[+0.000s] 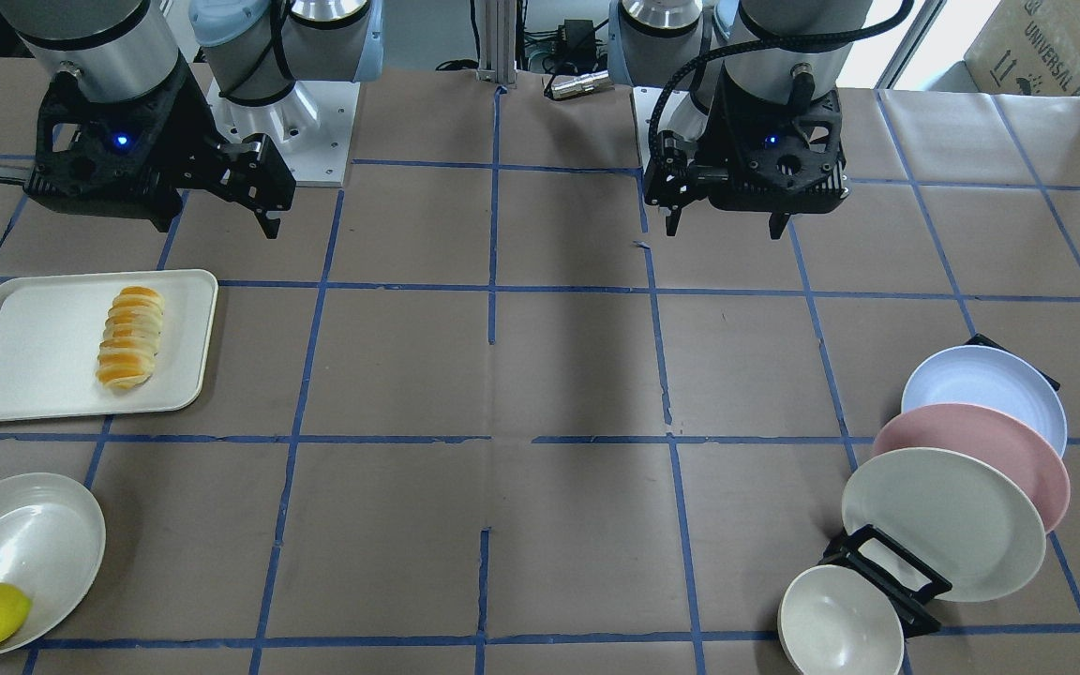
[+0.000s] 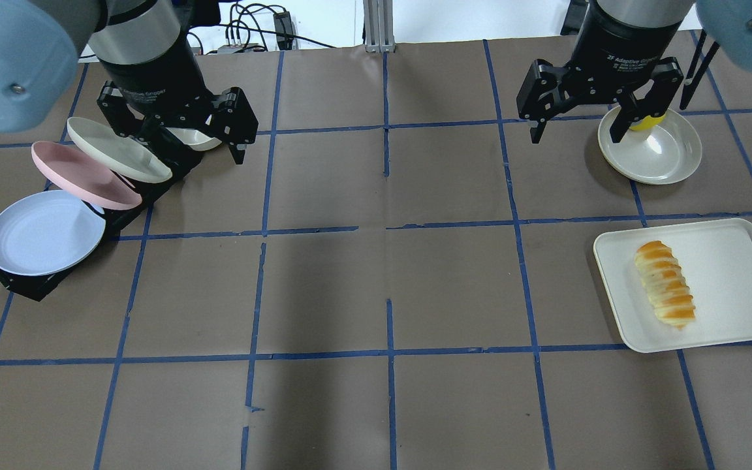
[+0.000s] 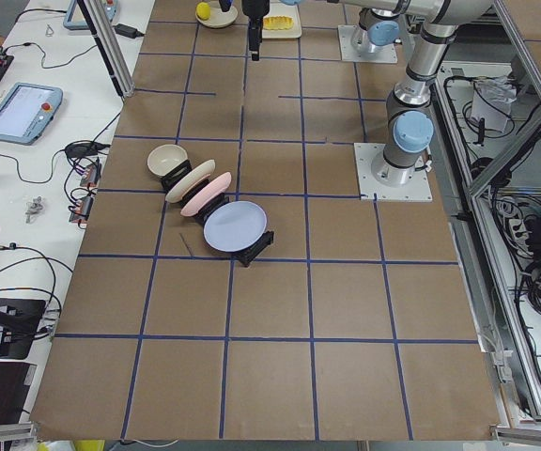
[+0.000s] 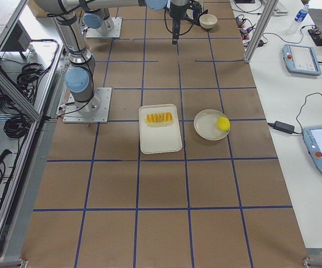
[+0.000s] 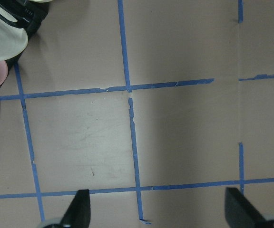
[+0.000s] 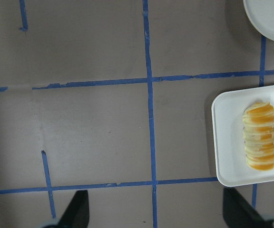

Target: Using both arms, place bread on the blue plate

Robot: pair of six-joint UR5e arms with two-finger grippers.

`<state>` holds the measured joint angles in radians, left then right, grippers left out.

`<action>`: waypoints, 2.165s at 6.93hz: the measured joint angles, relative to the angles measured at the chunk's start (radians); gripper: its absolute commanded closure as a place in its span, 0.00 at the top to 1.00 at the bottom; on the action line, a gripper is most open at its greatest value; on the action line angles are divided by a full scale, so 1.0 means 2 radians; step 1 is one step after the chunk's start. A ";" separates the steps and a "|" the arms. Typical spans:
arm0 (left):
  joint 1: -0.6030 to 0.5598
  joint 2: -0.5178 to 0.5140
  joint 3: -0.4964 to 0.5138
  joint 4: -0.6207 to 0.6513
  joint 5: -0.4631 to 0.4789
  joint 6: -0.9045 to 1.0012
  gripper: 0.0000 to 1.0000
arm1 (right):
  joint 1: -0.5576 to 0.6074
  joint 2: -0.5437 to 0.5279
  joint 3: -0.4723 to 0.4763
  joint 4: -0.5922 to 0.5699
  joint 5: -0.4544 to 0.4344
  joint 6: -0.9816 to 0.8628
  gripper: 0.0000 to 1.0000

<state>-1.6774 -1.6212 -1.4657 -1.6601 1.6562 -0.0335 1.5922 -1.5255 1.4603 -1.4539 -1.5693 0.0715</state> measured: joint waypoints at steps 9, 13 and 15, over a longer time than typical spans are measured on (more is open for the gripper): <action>0.229 0.010 0.012 -0.038 -0.033 0.266 1.00 | -0.003 0.000 0.000 0.002 0.000 -0.004 1.00; 0.412 -0.087 0.045 -0.033 -0.065 0.493 1.00 | -0.013 -0.001 -0.007 0.007 0.006 0.002 1.00; 0.448 -0.201 0.134 -0.030 -0.085 0.562 1.00 | -0.020 0.000 -0.011 0.005 -0.002 0.001 0.97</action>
<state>-0.7821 -2.0226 -1.1984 -1.7194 1.4860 1.0905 1.5527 -1.5259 1.4391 -1.4430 -1.5737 0.0732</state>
